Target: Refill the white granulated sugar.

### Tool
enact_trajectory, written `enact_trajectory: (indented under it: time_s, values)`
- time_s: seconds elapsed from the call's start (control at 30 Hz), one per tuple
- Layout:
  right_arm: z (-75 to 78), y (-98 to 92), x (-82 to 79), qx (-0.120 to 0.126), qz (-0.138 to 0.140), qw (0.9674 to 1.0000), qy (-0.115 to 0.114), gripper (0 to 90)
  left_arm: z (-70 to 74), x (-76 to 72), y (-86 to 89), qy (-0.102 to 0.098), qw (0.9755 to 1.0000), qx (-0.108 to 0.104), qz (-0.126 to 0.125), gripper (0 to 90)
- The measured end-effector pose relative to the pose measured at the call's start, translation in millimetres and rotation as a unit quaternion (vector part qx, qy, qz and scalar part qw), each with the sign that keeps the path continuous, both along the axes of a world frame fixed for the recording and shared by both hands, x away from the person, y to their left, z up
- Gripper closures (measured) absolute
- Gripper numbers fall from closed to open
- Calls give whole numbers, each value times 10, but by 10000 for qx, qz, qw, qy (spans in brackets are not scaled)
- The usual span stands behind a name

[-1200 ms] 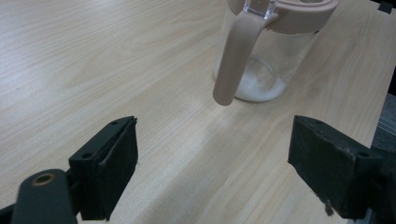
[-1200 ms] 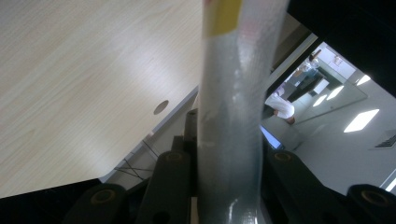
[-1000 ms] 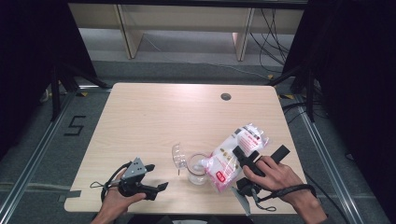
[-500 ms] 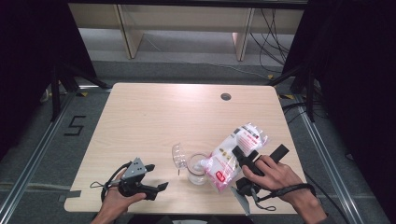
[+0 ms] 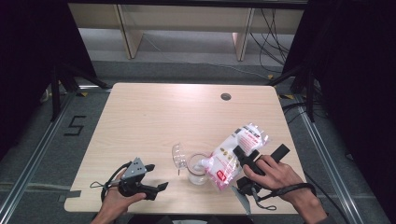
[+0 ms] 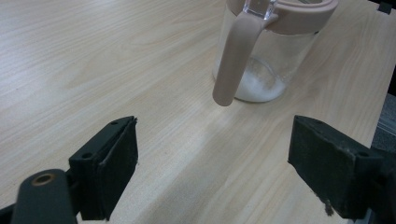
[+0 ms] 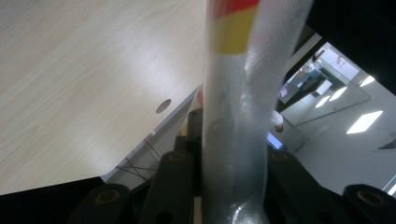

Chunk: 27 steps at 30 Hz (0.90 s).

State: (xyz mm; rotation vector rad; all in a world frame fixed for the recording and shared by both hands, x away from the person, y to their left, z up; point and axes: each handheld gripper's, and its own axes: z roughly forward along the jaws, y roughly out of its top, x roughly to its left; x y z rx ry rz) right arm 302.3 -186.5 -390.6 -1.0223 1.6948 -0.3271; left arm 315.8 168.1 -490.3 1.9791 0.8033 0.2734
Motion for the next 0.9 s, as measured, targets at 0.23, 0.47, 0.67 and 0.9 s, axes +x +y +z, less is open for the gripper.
enact_trajectory:
  time_s: [0.23,0.47,0.67,0.9]
  values:
    - [11,-6,-7,20,-21,10000,-29,799,-1,0,0,-1,10000,0,3,155]
    - [9,1,-5,37,13,10000,-32,799,1,0,0,-6,10000,0,14,155]
    - [-6,1,5,17,25,10000,29,800,8,0,7,-22,10000,13,-8,155]
    - [11,-14,12,31,15,10000,0,800,11,7,7,-63,10000,-2,-27,155]
